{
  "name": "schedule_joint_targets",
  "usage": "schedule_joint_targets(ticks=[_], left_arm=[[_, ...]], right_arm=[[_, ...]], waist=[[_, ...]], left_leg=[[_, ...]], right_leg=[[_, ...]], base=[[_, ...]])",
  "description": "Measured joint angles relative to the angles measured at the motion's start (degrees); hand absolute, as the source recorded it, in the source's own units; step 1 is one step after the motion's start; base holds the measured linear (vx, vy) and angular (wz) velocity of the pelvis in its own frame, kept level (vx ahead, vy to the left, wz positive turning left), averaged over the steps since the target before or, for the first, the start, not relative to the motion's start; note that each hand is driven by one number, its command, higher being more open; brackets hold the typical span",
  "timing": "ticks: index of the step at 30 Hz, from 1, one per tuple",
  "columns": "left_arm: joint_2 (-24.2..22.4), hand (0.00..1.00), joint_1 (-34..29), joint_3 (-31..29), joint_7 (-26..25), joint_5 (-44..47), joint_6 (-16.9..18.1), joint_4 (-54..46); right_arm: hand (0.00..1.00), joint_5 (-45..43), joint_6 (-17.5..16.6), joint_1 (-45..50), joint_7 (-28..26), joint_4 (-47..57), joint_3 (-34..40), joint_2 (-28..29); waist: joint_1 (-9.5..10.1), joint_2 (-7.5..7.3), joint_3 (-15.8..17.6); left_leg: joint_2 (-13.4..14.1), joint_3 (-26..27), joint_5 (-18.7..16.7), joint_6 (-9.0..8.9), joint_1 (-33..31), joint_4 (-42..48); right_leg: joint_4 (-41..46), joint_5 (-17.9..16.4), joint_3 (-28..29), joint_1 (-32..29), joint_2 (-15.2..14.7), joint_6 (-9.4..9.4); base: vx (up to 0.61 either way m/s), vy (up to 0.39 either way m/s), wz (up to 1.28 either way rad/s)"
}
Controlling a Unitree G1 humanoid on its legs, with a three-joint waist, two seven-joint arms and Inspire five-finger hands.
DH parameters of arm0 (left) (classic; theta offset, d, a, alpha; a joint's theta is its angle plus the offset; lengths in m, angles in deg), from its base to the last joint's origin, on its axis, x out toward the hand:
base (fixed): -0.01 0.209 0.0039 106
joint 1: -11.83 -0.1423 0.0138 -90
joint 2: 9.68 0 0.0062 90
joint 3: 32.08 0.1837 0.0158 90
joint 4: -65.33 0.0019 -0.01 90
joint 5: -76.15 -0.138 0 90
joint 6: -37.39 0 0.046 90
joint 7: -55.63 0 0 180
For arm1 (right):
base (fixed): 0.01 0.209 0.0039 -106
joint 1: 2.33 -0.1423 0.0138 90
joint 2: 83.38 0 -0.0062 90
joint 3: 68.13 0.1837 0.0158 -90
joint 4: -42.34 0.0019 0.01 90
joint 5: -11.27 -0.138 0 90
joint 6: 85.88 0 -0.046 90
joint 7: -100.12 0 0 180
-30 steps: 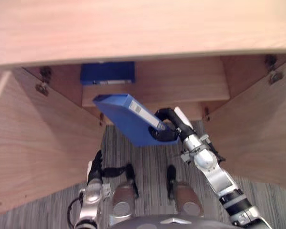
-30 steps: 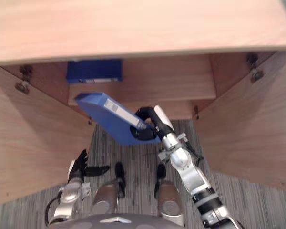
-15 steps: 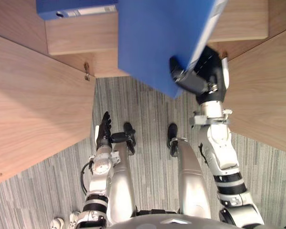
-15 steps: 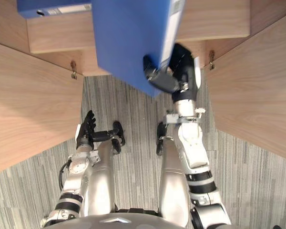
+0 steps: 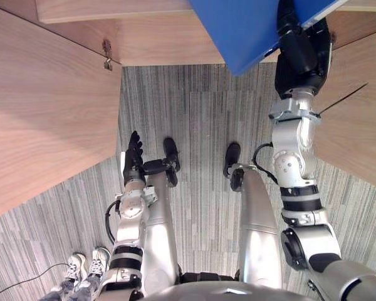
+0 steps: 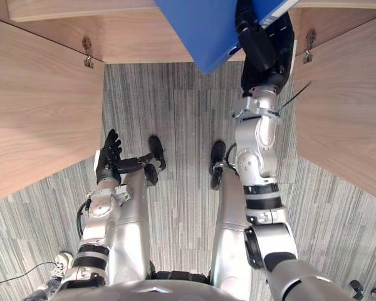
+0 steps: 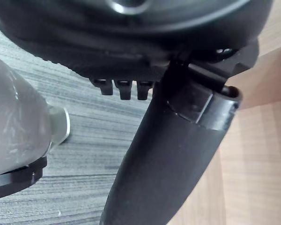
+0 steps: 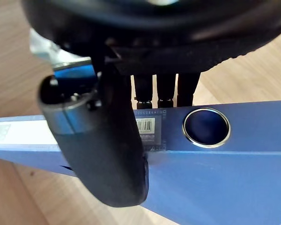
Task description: Walk over to the cabinet, pick up the folder, carry it to the office cabinet, place the folder inside the office cabinet, then close the office cabinet door
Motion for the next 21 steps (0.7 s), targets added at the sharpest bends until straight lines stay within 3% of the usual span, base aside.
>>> schedule_joint_targets(ticks=[8, 21], left_arm=[[0.1, 1.0, 2.2, -0.5, -0.5, 3.5, 0.7, -3.3], [0.1, 1.0, -1.2, 0.8, -0.5, 5.5, 0.9, -5.1]], right_arm=[[0.0, -12.9, -1.7, -12.3, 0.8, -8.8, 2.8, 0.2], [0.0, -22.8, -11.3, -17.3, 3.6, -8.6, 10.3, 0.0]], waist=[[0.54, -0.01, 0.1], [0.81, -0.11, 0.0]], left_leg=[[-0.7, -1.6, 1.0, -0.48, -2.4, -0.5], [-2.3, -2.9, 4.1, -1.08, -1.6, -4.6]], right_leg=[[0.2, 0.0, -1.5, -1.5, -0.6, -0.02], [-1.0, 0.1, -3.8, -0.6, -1.9, -0.14]], base=[[0.0, 0.042, 0.09], [-0.02, 0.019, 0.11]])
